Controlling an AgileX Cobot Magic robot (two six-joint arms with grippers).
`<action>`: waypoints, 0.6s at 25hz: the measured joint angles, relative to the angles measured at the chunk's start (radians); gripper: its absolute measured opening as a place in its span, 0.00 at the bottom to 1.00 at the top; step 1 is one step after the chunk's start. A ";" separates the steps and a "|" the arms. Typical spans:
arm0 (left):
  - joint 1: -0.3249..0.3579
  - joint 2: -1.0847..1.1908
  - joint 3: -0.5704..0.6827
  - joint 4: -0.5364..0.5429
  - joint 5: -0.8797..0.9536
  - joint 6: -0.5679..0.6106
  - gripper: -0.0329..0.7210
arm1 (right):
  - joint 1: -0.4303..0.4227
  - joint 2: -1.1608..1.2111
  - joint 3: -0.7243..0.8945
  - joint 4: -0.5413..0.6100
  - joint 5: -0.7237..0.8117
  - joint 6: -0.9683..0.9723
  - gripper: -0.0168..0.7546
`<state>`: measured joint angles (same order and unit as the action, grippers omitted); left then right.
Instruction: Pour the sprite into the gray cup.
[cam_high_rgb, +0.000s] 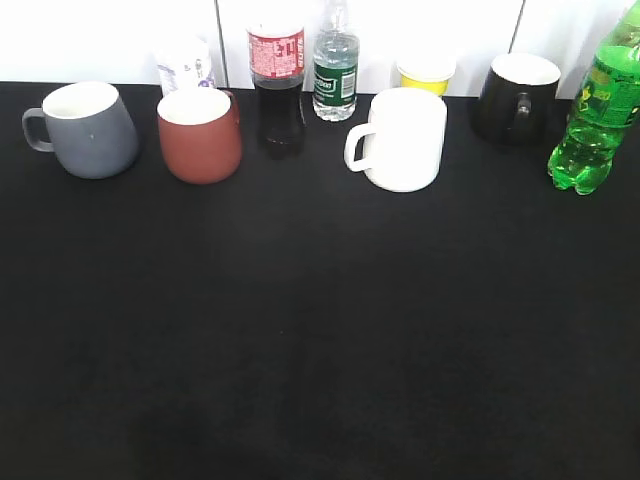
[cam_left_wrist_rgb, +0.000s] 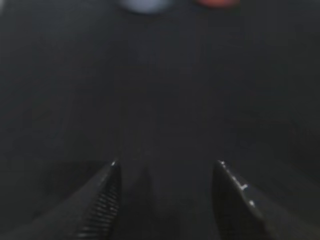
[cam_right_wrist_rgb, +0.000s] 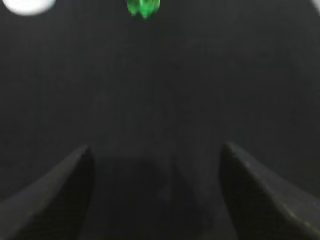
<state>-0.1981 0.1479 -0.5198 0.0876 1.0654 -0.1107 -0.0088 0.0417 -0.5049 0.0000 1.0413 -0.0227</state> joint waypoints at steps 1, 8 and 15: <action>0.026 -0.013 0.000 0.000 0.000 0.000 0.63 | 0.000 -0.030 0.000 0.000 0.000 0.000 0.78; 0.120 -0.155 0.001 0.001 0.000 0.000 0.50 | 0.000 -0.049 0.000 0.000 0.000 0.000 0.78; 0.120 -0.155 0.002 0.001 0.000 0.000 0.41 | 0.000 -0.050 0.000 0.000 0.000 0.000 0.78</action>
<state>-0.0781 -0.0070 -0.5174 0.0884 1.0653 -0.1107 -0.0088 -0.0087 -0.5049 0.0000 1.0413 -0.0227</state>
